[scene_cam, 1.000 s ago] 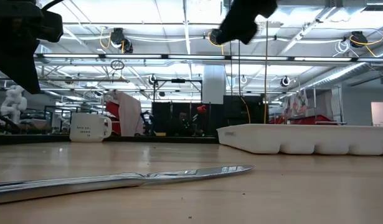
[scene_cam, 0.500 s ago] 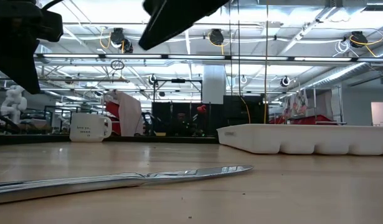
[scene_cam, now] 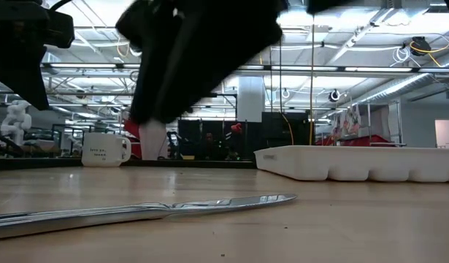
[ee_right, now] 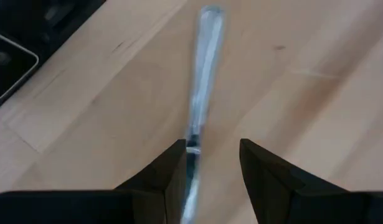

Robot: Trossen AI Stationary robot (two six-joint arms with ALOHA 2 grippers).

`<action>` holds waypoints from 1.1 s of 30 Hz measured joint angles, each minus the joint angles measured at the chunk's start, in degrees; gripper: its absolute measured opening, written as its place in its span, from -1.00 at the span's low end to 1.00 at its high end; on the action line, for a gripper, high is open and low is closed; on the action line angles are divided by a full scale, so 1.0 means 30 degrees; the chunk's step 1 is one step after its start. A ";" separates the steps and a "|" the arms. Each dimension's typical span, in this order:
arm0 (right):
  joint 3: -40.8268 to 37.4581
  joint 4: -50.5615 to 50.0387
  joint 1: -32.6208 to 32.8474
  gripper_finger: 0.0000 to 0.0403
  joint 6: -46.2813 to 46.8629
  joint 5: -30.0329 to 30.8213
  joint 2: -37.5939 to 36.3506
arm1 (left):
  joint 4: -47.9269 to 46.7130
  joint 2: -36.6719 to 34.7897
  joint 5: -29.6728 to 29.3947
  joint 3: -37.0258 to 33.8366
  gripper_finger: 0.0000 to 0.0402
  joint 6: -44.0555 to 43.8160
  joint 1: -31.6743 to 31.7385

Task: Sort silverware
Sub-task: Put the silver table knife into the silverware tray

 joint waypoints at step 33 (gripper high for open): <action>0.0291 -0.1173 0.0127 -0.68 0.4052 0.0145 0.3506 | -0.0023 0.0022 0.0000 0.0000 -0.92 0.0335 0.0000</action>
